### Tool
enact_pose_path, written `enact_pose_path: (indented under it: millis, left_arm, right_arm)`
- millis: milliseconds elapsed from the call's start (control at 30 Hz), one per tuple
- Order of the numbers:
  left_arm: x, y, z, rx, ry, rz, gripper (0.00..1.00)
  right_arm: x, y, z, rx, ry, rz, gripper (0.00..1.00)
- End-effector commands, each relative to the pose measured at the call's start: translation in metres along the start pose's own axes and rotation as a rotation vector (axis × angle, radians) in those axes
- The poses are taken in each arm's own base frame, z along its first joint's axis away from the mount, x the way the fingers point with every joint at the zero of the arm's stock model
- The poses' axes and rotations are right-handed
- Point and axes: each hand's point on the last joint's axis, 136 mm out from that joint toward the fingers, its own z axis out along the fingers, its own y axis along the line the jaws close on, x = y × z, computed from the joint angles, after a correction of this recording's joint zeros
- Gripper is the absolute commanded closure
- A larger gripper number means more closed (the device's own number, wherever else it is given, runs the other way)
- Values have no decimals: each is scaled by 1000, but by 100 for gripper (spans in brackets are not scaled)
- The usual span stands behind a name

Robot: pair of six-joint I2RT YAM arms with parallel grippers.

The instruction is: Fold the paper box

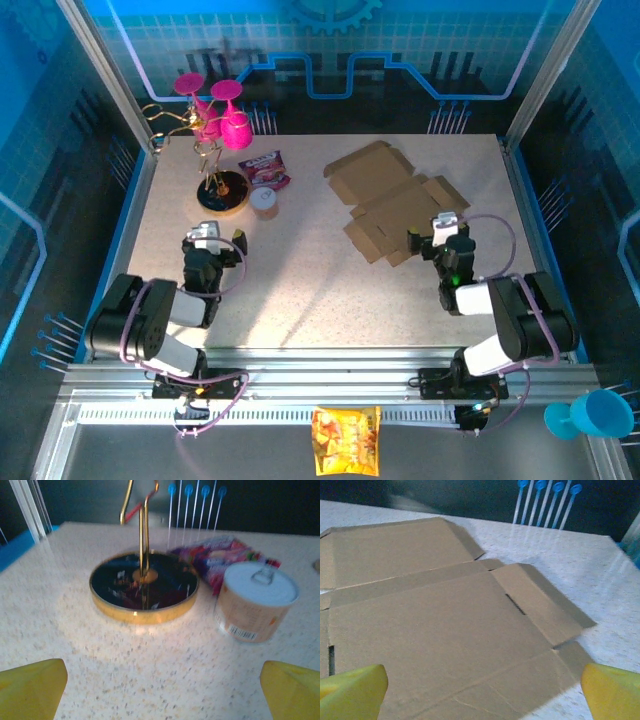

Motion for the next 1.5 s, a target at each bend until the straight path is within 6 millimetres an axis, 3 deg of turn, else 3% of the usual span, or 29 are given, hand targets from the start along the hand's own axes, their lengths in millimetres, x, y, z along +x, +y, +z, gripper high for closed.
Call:
enact_pose_path:
  millis: [0, 33, 133, 200, 300, 367, 433, 467, 533, 567, 700, 867, 1033, 1200, 1333, 1467]
  left_arm:
    - [-56, 1, -17, -70, -146, 22, 1]
    - [-68, -1, -20, -71, -158, 12, 1]
    - [-123, -9, -31, -89, -201, -7, 1]
    - [-157, 3, -37, -194, -170, -163, 1]
    - [-157, 11, -53, -265, 117, -495, 1]
    - [-158, -12, -36, -78, 224, -672, 1]
    - [-153, -38, -26, 25, 346, -773, 2]
    - [-147, -57, -23, 66, 409, -775, 9]
    - [-137, -95, -22, 160, 509, -752, 26]
    - [-130, -113, -24, 200, 556, -746, 31]
    - [-95, -177, -44, 330, 716, -721, 51]
    - [-52, -221, -72, 378, 860, -690, 57]
    - [-22, -240, -84, 388, 969, -719, 55]
    - [-7, -244, -86, 367, 1038, -734, 52]
    - [10, -242, -86, 317, 1087, -753, 48]
    - [27, -237, -86, 265, 1130, -819, 43]
  right_arm:
    - [-44, -23, -21, 138, -123, 39, 0]
    - [-56, -26, -27, 161, -136, 51, 0]
    - [-121, -43, -48, 206, -209, 192, 0]
    - [-146, -54, -55, 192, -65, 383, 0]
    - [-156, -72, -56, 214, 89, 676, 0]
    - [-157, -71, -38, 86, 155, 801, 0]
    - [-148, -70, -29, 134, 272, 791, 4]
    - [-142, -66, -22, 155, 351, 760, 17]
    - [-122, -47, -2, 111, 519, 748, 53]
    - [-111, -36, 10, 71, 595, 751, 63]
    - [-47, 5, 45, -6, 830, 722, 68]
    - [7, 45, 66, -63, 1020, 774, 69]
    - [48, 86, 60, -62, 1165, 792, 69]
    - [70, 136, 31, -85, 1249, 897, 69]
    - [62, 172, 10, -129, 1242, 1067, 69]
    - [23, 189, 0, -206, 1176, 1211, 66]
